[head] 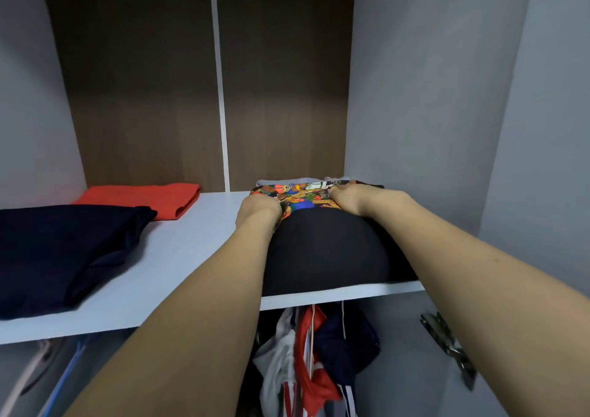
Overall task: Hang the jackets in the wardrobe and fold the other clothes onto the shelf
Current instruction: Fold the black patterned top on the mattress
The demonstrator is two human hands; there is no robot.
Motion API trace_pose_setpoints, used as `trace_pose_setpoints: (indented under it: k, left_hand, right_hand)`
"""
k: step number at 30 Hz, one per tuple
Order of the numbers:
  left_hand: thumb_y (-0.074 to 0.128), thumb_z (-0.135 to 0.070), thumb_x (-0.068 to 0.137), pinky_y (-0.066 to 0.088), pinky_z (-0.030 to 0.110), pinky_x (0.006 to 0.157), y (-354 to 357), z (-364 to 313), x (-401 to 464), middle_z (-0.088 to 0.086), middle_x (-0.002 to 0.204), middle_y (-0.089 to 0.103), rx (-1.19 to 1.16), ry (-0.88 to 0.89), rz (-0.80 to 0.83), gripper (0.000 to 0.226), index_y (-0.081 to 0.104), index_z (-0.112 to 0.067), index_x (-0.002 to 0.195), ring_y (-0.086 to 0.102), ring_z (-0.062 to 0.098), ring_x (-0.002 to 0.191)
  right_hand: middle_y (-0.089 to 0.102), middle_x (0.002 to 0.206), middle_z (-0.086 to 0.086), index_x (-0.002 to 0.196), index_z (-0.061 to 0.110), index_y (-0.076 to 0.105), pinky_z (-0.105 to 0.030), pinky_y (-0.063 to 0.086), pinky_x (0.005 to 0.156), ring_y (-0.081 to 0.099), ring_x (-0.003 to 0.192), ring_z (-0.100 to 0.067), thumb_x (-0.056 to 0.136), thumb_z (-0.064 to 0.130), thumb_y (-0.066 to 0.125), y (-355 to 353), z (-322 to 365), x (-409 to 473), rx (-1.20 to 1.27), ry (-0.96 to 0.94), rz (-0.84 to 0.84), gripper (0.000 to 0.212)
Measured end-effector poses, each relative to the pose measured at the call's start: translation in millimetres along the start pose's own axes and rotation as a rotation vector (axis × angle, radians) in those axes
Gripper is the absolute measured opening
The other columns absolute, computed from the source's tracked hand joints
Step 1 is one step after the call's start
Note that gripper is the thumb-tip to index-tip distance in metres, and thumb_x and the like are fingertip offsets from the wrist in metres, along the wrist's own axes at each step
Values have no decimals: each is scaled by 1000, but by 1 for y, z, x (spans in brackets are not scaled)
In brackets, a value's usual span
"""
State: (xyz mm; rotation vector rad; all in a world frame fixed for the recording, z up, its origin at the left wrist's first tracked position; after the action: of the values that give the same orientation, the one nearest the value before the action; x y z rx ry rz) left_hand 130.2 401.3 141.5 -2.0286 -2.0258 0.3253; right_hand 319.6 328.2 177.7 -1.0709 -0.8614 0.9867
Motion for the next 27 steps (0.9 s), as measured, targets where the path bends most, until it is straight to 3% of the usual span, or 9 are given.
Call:
trace_pose_setpoints:
  k: [1,3,5,6,8,10,12,17,27]
  left_hand:
    - [51,-12,99,47,19,63,3,2,5,16,135,57,134,-15,12,40,49,-2,137,59,29,119]
    - [51,-24,95,42,30,84,-10,-6,3,12,141,41,479,10,-115,48,44,-8,140,45,30,127]
    - [48,-26,92,35,39,97,-17,-36,-8,10,146,25,653,220,-273,50,38,-10,139,32,30,131]
    - [45,-26,92,30,42,106,-11,-52,-14,9,152,18,685,360,-273,52,36,-13,141,25,31,136]
    - [36,-30,96,15,49,118,20,-69,-26,4,162,8,755,588,-59,52,33,-24,148,13,28,146]
    - [24,-34,101,8,58,118,56,-48,-32,1,163,11,948,630,206,49,32,-29,149,11,29,149]
    - [16,-37,102,6,63,116,70,-19,-28,4,164,13,1073,553,329,52,26,-25,152,8,32,150]
    - [8,-48,101,-8,58,117,68,-13,-17,-2,166,-1,1023,429,339,59,7,-32,157,-7,27,152]
    - [9,-45,101,-8,59,116,73,-12,-19,-1,166,-1,1038,412,324,58,6,-30,158,-6,29,151]
  right_hand:
    - [13,163,-6,156,32,17,-44,17,118,22,146,-29,102,51,19,7,-7,1,9,9,10,57]
    - [0,165,-2,157,30,11,-51,6,119,8,150,-28,101,55,16,19,-17,4,-52,39,0,62]
    - [-3,165,-2,157,25,10,-52,3,119,3,151,-26,101,55,13,24,-20,7,-86,46,-16,64]
    - [-3,165,-2,157,23,10,-52,2,119,1,151,-25,101,54,12,26,-20,9,-89,39,-18,64]
    - [-3,165,-3,157,23,8,-51,1,119,-2,151,-25,102,52,9,28,-22,13,-77,33,-6,63]
    - [-3,165,-2,157,23,5,-51,0,119,-4,151,-25,102,50,9,30,-24,15,-80,33,15,61]
    - [-3,165,-2,157,23,5,-51,0,119,-3,151,-25,103,48,9,33,-23,18,-92,25,33,60]
    - [-2,165,-1,157,22,4,-52,1,119,-3,151,-25,103,48,10,35,-25,28,-99,44,43,60]
    - [4,165,-4,157,21,11,-50,6,119,3,151,-28,105,46,15,28,-24,22,13,52,36,58]
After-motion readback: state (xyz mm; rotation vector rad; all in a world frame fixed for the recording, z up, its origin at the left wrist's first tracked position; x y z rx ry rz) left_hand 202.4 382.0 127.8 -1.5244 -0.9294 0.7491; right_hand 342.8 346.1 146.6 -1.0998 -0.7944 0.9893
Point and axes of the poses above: each hand's wrist, its own x-axis towards the middle knuckle, its own y-axis out of the palm, z = x × y, the point moved 8 cm from there along x, towards the middle knuckle
